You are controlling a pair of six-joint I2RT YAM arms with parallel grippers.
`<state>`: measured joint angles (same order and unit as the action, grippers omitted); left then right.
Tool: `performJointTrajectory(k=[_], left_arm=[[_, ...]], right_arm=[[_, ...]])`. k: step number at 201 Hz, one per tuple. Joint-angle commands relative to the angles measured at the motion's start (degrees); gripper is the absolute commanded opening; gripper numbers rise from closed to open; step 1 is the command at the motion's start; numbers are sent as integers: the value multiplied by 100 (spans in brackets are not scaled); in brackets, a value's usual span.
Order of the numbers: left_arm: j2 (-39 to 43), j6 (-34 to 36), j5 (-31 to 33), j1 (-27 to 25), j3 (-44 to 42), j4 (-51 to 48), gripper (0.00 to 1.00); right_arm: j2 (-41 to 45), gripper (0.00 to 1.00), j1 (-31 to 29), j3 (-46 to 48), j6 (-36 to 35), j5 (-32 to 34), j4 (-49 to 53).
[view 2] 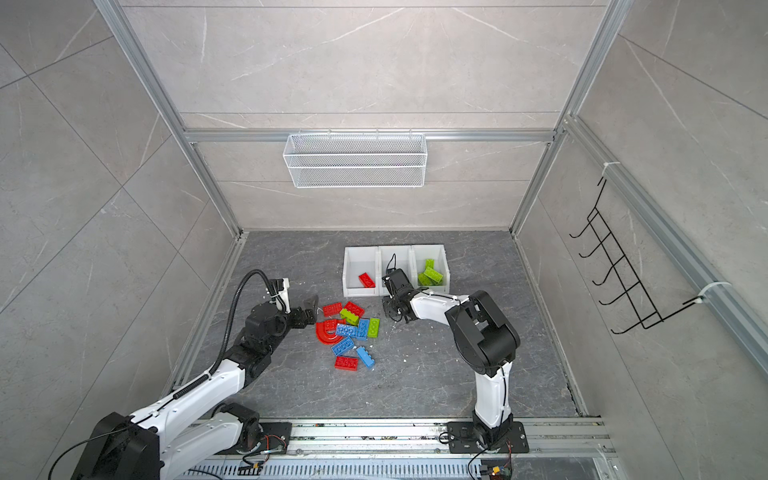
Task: Sort the legos into containers by color
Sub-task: 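Lower the right gripper onto the blue brick and grasp it, then carry the blue brick into the middle bin compartment and release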
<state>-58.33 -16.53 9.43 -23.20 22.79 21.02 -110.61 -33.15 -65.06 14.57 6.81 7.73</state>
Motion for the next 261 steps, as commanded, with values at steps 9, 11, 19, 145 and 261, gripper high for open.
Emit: performJointTrajectory(k=[9, 11, 19, 145, 261], left_arm=[[136, 1, 81, 26, 28, 197, 100], [137, 1, 91, 26, 27, 191, 100], [152, -3, 97, 26, 26, 183, 100], [-28, -186, 185, 31, 149, 74, 100], [-109, -289, 155, 26, 129, 129, 100]], right_arm=[[254, 38, -9, 200, -84, 42, 125], [269, 36, -6, 212, -90, 10, 109], [324, 32, -13, 252, -85, -73, 69], [2117, 20, 35, 1088, 219, -1083, -517], [-39, 22, 685, -1164, 99, -884, -184]])
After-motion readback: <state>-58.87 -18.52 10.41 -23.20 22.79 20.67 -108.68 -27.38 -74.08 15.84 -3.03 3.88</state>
